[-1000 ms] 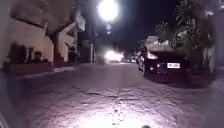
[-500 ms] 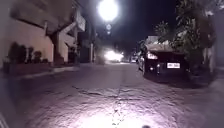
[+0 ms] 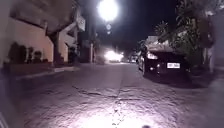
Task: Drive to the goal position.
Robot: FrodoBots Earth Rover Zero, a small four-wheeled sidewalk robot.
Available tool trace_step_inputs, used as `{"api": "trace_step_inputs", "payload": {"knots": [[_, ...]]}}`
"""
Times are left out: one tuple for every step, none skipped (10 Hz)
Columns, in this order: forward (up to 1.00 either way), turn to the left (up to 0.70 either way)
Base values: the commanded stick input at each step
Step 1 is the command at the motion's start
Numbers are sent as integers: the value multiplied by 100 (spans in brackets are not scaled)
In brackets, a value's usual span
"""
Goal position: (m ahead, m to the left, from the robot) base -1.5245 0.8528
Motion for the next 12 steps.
{"api": "trace_step_inputs", "payload": {"knots": [[-70,-35],[-70,-35],[-70,-35],[-70,-35],[-70,-35],[-70,-35],[-70,-35],[-5,-2],[0,0],[-43,0],[-70,-18],[-70,-35]]}}
